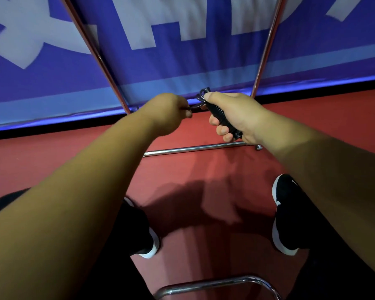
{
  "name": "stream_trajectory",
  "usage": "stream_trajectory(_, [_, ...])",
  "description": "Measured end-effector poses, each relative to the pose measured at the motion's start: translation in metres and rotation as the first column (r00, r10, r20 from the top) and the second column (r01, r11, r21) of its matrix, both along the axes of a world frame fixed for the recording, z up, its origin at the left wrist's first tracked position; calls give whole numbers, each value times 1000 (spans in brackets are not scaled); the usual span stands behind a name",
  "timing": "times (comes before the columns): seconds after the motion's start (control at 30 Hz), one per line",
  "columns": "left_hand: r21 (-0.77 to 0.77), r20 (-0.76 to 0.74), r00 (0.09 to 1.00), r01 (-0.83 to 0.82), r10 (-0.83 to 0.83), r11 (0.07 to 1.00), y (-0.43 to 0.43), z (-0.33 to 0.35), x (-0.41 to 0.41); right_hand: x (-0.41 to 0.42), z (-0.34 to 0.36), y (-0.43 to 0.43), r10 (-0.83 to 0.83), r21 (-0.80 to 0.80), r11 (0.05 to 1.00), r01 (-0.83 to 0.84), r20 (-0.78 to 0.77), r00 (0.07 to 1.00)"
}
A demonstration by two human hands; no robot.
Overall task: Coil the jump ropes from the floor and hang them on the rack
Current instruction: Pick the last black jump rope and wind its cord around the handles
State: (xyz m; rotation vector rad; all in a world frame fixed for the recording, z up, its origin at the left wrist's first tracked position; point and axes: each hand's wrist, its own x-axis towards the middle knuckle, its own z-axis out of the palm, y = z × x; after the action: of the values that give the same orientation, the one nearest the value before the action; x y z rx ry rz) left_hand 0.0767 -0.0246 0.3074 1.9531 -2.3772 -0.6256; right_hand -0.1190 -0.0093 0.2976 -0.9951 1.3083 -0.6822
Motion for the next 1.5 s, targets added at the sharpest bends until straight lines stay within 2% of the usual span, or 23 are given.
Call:
stream_trajectory(0.13, [-107,100,995,39,-29,993,4,-14,-6,1,2,-2,-151,22,988,150,65,986])
stream_trajectory(0.2, [-100,133,991,36,-22,994,6,-20,-3,3,0,-2,-211,45,977,209,76,974])
stream_trajectory(0.33, [-18,71,997,-18,19,1000,0,-21,1,6,-2,-1,-307,123,948,294,108,945])
stream_trajectory(0.47, [-7,106,991,-76,76,997,-3,-13,5,2,2,-7,-411,166,906,389,123,903])
stream_trajectory(0.53, [-29,60,986,-151,153,988,-4,-9,9,-4,3,-11,-460,194,880,434,120,880])
stream_trajectory(0.6, [-41,-31,959,-283,282,958,-4,-5,12,-10,3,-13,-482,216,865,452,110,869])
stream_trajectory(0.73, [-86,-191,838,-533,511,842,-3,1,15,-14,2,-13,-505,249,846,472,89,858])
stream_trajectory(0.87, [-296,-92,822,-561,562,773,-2,4,10,-16,0,-15,-551,266,814,516,75,831])
stream_trajectory(0.97, [-358,-254,810,-587,529,727,-3,5,9,-18,-2,-16,-582,290,791,538,88,809])
stream_trajectory(1.07, [-464,-356,889,-437,289,771,-10,3,16,-23,-4,-18,-614,298,770,564,109,781])
stream_trajectory(1.13, [-347,-494,841,-423,220,837,-16,6,18,-26,-3,-20,-591,282,791,543,119,798])
stream_trajectory(1.17, [-200,-615,749,-449,245,871,-18,8,19,-27,-3,-20,-565,267,811,521,128,815])
stream_trajectory(1.2, [-6,-727,610,-466,316,885,-19,13,21,-27,-2,-19,-538,248,831,497,136,832])
stream_trajectory(1.27, [396,-788,349,-345,508,851,-19,23,25,-25,-3,-17,-475,190,873,449,128,870])
stream_trajectory(1.3, [503,-783,261,-266,564,822,-19,26,28,-24,-4,-16,-441,151,894,423,113,891])
stream_trajectory(1.37, [547,-807,125,-212,578,810,-19,27,30,-20,-4,-15,-388,86,921,381,88,918])
stream_trajectory(1.4, [522,-826,113,-220,553,824,-17,27,30,-19,-3,-15,-375,64,927,371,81,923])
stream_trajectory(1.43, [483,-842,148,-223,519,847,-15,27,29,-18,-3,-15,-370,48,929,368,75,926])
stream_trajectory(1.5, [380,-860,291,-181,419,907,-11,29,30,-18,-4,-15,-389,40,921,387,61,919])
